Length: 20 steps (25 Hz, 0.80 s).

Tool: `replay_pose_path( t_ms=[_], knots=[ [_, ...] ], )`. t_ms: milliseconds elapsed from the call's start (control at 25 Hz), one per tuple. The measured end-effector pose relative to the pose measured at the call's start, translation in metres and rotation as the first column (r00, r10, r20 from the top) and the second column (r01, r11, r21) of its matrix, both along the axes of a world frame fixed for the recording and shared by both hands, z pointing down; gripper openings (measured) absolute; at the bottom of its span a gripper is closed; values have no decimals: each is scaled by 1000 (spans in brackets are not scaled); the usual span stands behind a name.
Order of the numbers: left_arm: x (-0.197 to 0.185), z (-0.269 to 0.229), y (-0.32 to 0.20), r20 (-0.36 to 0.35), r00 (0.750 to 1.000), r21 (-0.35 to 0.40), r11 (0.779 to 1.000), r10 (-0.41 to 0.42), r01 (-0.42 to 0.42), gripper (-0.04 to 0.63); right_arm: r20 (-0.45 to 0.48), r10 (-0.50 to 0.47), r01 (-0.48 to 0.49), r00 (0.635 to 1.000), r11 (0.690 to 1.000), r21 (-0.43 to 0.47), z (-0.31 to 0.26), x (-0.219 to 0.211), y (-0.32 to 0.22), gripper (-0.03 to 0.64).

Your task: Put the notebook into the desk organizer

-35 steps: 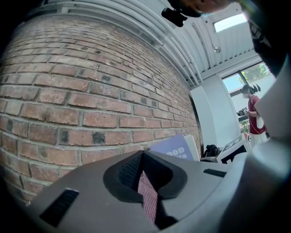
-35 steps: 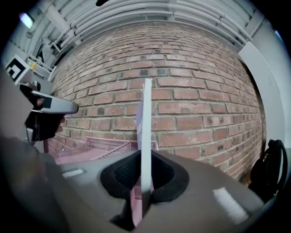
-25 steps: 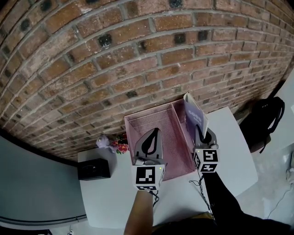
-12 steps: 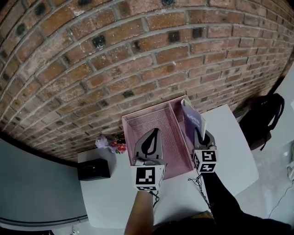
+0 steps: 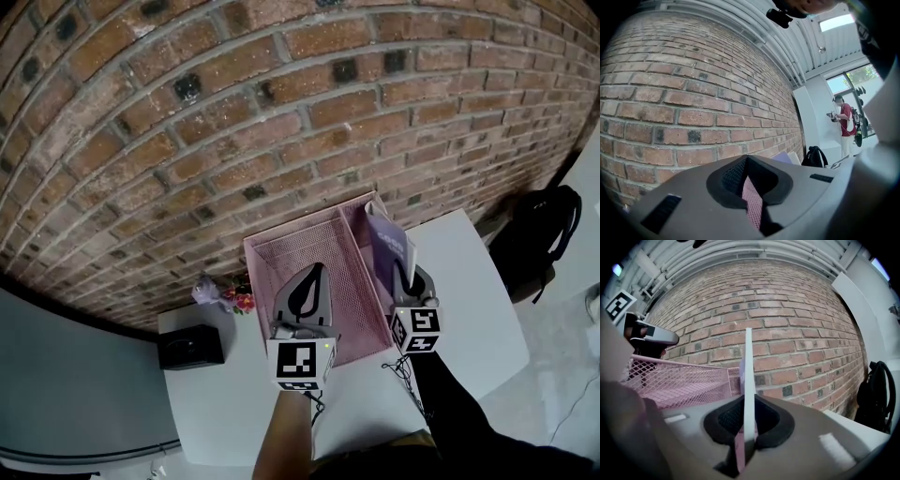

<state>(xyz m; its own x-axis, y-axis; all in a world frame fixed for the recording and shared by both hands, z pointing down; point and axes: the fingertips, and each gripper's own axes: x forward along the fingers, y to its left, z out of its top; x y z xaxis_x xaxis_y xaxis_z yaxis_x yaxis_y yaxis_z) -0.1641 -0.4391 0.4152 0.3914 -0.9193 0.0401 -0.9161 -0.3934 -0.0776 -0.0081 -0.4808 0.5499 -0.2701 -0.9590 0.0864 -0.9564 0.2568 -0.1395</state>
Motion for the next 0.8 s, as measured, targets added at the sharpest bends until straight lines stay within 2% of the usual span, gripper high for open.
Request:
replay_pose_path(
  t_ms=[120,400,560,800],
  knots=[
    [1,4,-2,7,1000,-6,1000,3,-3,6,3,-8,8,1000,999,43,-7,-3,-1,30],
    [2,11,-5,10,1000,-17,1000,9,-9,5,-57,-16,18,998,1000,23,9,-3,-4,35],
    [2,14,-6,11,1000,-23,1000,11,-11,6,-42,-16,15,999,1000,-21,19,0,-4,61],
    [5,16,-5,7,1000,-27,1000,12,-12,6,-23,-22,23,1000,1000,19,8,3,-1,64]
  ],
)
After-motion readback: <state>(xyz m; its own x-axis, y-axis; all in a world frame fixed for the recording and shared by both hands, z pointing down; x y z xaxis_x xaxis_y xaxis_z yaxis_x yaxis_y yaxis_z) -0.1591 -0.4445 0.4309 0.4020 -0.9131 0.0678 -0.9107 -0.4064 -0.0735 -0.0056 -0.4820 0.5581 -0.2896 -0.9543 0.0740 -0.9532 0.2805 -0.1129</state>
